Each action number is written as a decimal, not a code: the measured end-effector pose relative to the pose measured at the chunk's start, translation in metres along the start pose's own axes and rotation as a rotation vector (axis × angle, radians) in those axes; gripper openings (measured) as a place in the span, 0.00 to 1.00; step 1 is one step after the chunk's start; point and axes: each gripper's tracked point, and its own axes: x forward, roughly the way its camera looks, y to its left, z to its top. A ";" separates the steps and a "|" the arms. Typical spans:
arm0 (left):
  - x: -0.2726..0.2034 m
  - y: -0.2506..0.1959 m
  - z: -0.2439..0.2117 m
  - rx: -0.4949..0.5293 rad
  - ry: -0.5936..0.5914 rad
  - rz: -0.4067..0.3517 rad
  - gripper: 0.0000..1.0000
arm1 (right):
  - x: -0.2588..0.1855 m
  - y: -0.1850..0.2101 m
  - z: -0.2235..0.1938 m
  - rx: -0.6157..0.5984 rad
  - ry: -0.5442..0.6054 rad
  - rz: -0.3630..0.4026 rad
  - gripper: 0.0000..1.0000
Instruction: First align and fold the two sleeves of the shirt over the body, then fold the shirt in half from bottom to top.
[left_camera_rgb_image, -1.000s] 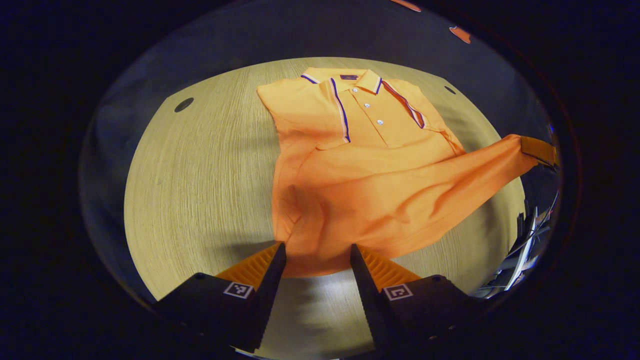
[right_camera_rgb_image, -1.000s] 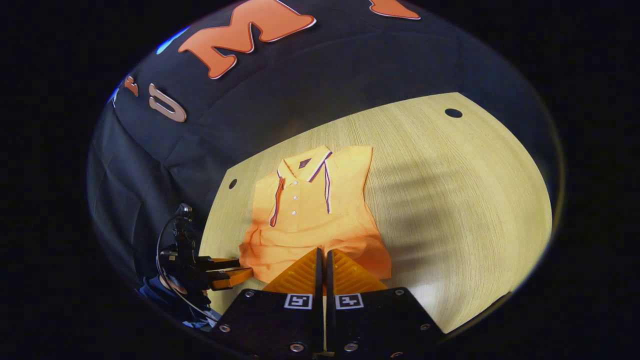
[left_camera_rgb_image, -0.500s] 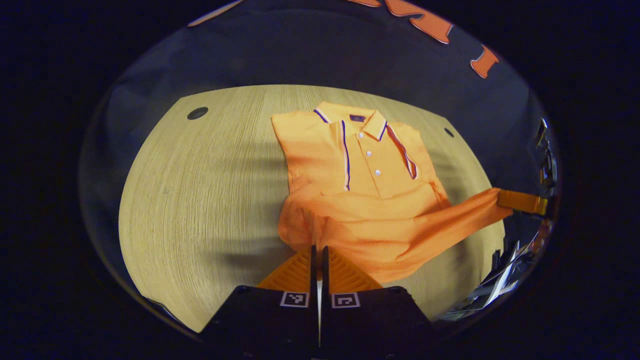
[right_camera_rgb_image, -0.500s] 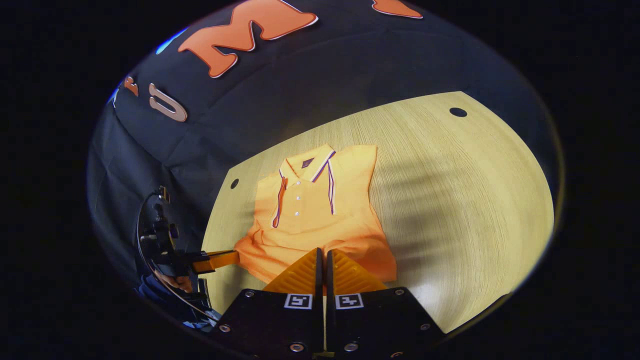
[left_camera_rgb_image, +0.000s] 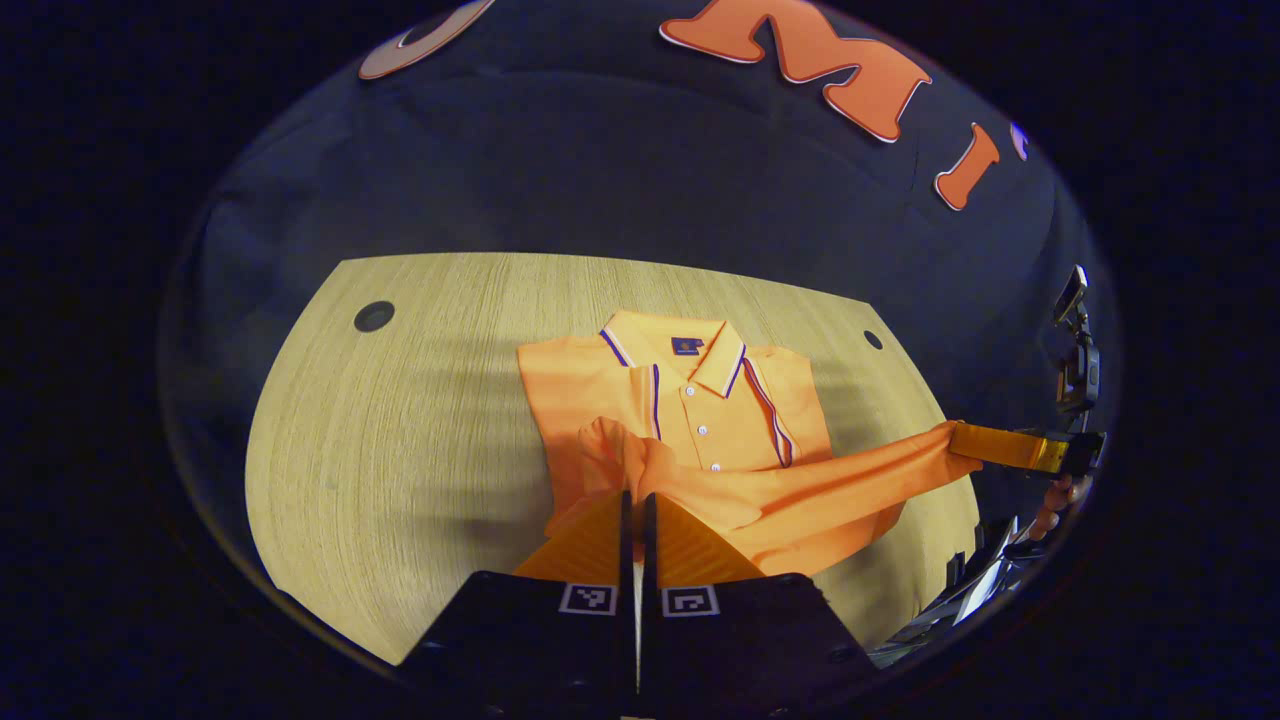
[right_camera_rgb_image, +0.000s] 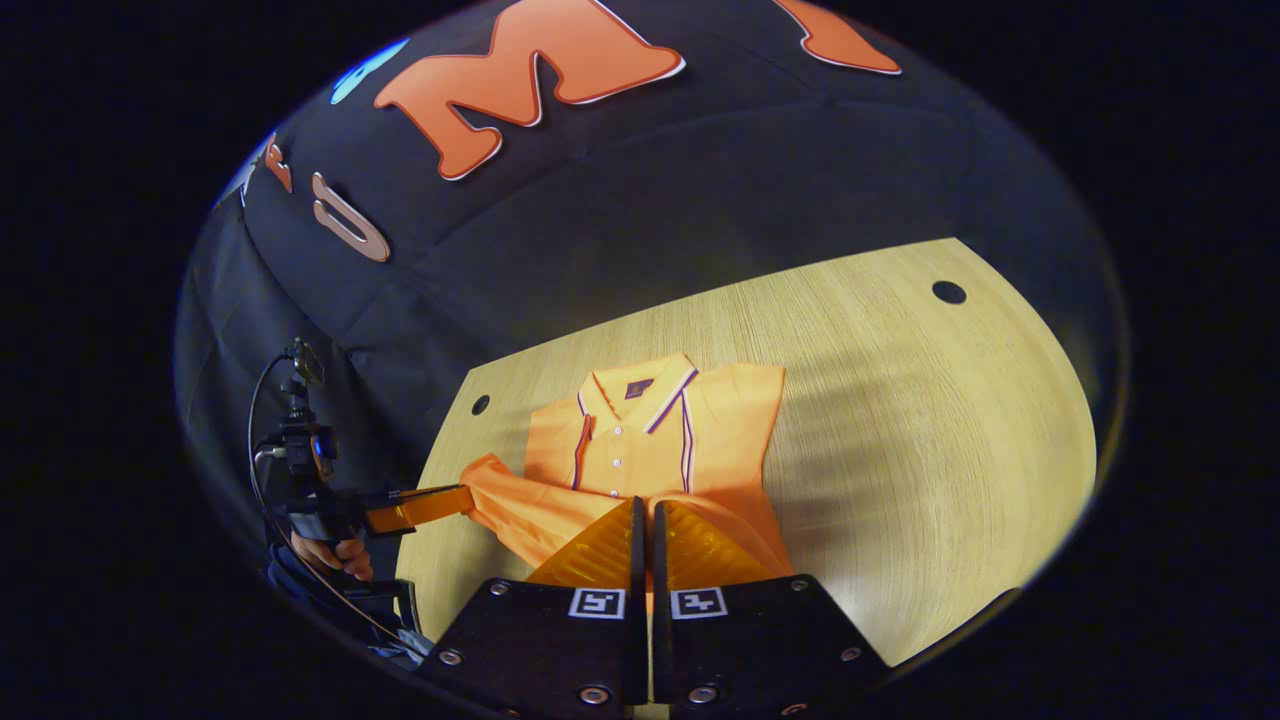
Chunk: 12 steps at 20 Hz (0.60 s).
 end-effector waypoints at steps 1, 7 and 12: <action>0.002 -0.001 0.011 -0.008 -0.004 -0.008 0.02 | 0.005 0.000 0.011 -0.014 -0.009 -0.007 0.02; 0.034 0.024 0.064 0.018 -0.032 0.042 0.02 | 0.052 -0.015 0.069 -0.033 -0.030 -0.054 0.02; 0.068 0.055 0.092 0.102 -0.060 0.150 0.09 | 0.096 -0.043 0.102 0.005 -0.043 -0.127 0.02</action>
